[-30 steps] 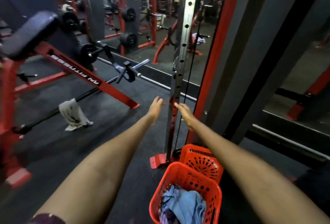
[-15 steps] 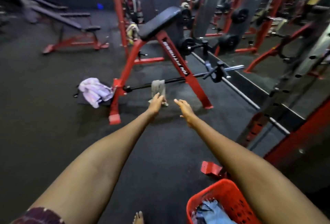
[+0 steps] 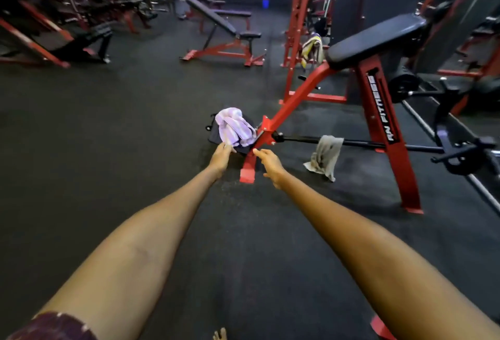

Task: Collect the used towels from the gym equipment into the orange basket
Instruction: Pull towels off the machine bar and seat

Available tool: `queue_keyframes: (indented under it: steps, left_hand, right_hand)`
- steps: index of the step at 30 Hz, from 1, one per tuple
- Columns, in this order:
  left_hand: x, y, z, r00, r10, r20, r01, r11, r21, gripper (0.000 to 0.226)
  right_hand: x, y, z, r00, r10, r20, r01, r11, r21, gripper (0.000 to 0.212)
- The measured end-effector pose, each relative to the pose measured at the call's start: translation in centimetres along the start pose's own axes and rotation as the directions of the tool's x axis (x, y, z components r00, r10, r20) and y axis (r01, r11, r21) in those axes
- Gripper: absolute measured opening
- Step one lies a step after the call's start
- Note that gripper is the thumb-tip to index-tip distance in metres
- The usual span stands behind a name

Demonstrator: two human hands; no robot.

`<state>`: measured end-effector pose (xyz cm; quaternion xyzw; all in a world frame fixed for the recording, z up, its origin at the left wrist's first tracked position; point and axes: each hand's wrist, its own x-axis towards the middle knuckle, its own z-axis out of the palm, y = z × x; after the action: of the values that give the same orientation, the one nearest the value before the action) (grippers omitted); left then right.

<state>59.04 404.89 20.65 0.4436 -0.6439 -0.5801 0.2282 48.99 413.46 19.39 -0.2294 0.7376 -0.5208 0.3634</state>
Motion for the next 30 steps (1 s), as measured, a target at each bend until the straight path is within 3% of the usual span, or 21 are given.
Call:
queue_keyframes:
  steps: [1,2,4,5,7,9,13,15,17,19,23,26,28,30]
  left_hand:
    - [1.4,0.0,-0.8,1.000,-0.010,0.000,0.010,1.000,-0.008,0.016]
    - [2.9,-0.2,-1.3,1.000,-0.028,0.005,0.028,1.000,-0.009,0.028]
    - [5.8,-0.4,-2.5,0.999,-0.034,0.005,0.033,0.999,0.019,0.079]
    - [6.9,-0.3,-2.9,1.000,-0.029,0.010,0.028,0.999,0.032,0.086]
    - [9.7,-0.1,-3.5,0.999,-0.036,0.032,0.035,0.999,0.024,0.077]
    - [12.3,-0.4,-3.6,0.998,-0.051,0.029,0.050,0.998,0.025,0.054]
    - [18.4,-0.3,-2.9,0.996,-0.077,0.050,0.078,0.997,-0.002,0.044]
    - [20.9,-0.3,-2.0,0.992,-0.098,0.075,0.099,0.995,-0.018,0.011]
    - [24.6,0.1,-1.2,0.993,-0.098,0.065,0.098,0.995,-0.004,0.020]
    - [28.4,0.5,-0.6,0.995,-0.096,0.029,0.096,0.995,0.014,0.012]
    - [35.2,3.0,0.6,0.994,-0.106,-0.003,0.106,0.994,-0.039,0.015]
    - [39.6,4.9,1.3,0.995,-0.103,-0.003,0.102,0.992,-0.070,0.027]
    - [42.2,5.5,1.8,0.992,-0.127,-0.012,0.125,0.990,-0.071,0.015]
    - [44.6,5.8,2.4,0.989,-0.149,-0.020,0.147,0.987,-0.058,0.023]
  right_hand:
    - [1.5,-0.5,1.0,1.000,-0.005,0.003,0.005,1.000,-0.007,0.046]
    - [2.8,-0.8,1.7,1.000,-0.005,0.003,0.005,1.000,-0.013,0.045]
    - [5.6,-1.6,3.3,1.000,-0.005,0.015,0.005,1.000,0.000,0.041]
    - [6.7,-1.9,3.9,1.000,-0.006,0.023,0.006,1.000,0.008,0.039]
    - [9.5,-2.5,5.1,1.000,0.010,0.027,-0.010,1.000,0.012,0.038]
    - [11.9,-2.5,5.8,0.999,0.030,0.022,-0.030,1.000,-0.003,0.037]
    - [18.2,-3.1,6.3,0.998,0.063,0.026,-0.062,0.998,-0.023,0.038]
    - [21.1,-3.2,6.0,0.996,0.077,0.032,-0.077,0.997,-0.005,0.037]
    - [24.9,-3.6,5.7,0.995,0.085,0.050,-0.084,0.996,-0.008,0.037]
    - [29.1,-4.4,5.3,0.994,0.088,0.058,-0.087,0.996,-0.016,0.035]
    - [36.5,-7.5,4.6,0.990,0.091,0.109,-0.089,0.996,-0.019,0.015]
    - [40.9,-9.5,4.7,0.982,0.090,0.164,-0.078,0.994,-0.081,0.029]
    - [43.5,-10.0,4.8,0.979,0.097,0.182,-0.083,0.993,-0.081,0.025]
    - [46.0,-10.0,5.0,0.978,0.110,0.177,-0.098,0.992,-0.073,0.018]
